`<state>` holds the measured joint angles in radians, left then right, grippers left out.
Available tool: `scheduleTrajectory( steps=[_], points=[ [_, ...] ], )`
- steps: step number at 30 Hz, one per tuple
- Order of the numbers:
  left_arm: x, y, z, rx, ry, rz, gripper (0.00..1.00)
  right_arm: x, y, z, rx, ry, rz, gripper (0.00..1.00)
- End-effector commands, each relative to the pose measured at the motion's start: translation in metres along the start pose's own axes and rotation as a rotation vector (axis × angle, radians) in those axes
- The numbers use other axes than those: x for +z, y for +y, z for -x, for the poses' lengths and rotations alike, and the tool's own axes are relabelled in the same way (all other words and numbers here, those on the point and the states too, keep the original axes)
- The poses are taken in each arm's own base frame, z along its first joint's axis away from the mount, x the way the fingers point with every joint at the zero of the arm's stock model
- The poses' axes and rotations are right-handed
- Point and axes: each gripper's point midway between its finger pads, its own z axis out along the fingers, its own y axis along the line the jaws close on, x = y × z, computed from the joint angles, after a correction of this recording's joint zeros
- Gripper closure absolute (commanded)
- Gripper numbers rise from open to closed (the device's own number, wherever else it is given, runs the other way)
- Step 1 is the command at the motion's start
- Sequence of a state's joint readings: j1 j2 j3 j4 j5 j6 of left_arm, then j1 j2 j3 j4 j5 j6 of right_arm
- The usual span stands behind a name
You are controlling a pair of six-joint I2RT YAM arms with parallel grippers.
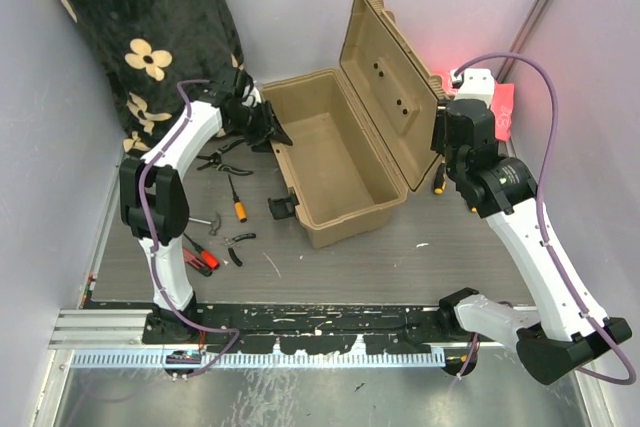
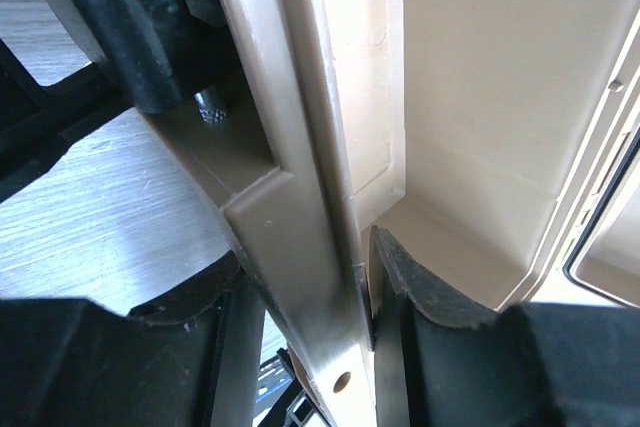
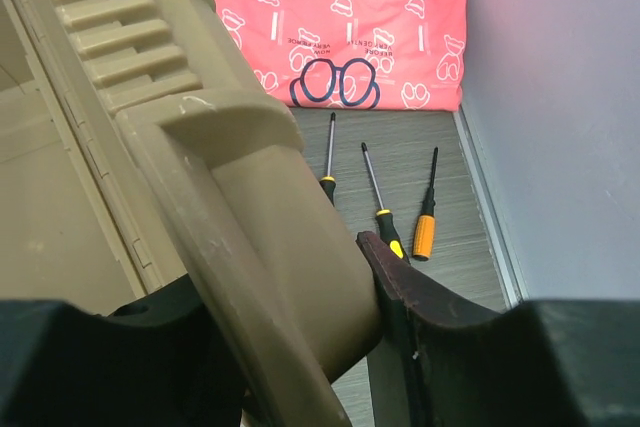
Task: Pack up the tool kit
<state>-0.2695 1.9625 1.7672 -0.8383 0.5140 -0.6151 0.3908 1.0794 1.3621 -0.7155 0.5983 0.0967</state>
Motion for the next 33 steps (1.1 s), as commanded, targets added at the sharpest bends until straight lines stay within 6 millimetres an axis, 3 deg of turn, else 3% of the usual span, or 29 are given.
scheduleTrajectory(
  steps=[1, 13, 15, 18, 20, 23, 29, 33],
  points=[
    [-0.003, -0.005, 0.002, 0.221, 0.023, -0.063, 1.0, -0.003, -0.024, -0.026, -0.039, 0.083, -0.083, 0.96],
    [-0.003, 0.003, 0.002, 0.222, 0.039, -0.052, 1.0, -0.001, -0.023, -0.076, 0.187, 0.206, -0.089, 0.96],
    [-0.003, 0.004, 0.001, 0.226, 0.043, -0.051, 1.0, 0.0, -0.022, -0.083, 0.2, 0.222, -0.083, 0.88],
    [-0.004, 0.007, 0.002, 0.224, 0.044, -0.049, 1.0, 0.0, -0.018, -0.091, 0.222, 0.238, -0.062, 0.68],
    [-0.004, 0.009, 0.004, 0.228, 0.042, -0.047, 1.0, -0.001, -0.015, -0.095, 0.242, 0.243, -0.049, 0.61],
    [-0.005, 0.013, 0.007, 0.23, 0.041, -0.042, 1.0, -0.005, -0.013, -0.101, 0.279, 0.247, -0.035, 0.61],
    [-0.005, 0.016, 0.007, 0.226, 0.047, -0.043, 1.0, -0.014, -0.016, -0.109, 0.338, 0.232, -0.036, 0.7],
    [-0.005, 0.016, 0.007, 0.217, 0.048, -0.046, 1.0, -0.017, -0.017, -0.113, 0.394, 0.224, -0.045, 0.69]
  ],
)
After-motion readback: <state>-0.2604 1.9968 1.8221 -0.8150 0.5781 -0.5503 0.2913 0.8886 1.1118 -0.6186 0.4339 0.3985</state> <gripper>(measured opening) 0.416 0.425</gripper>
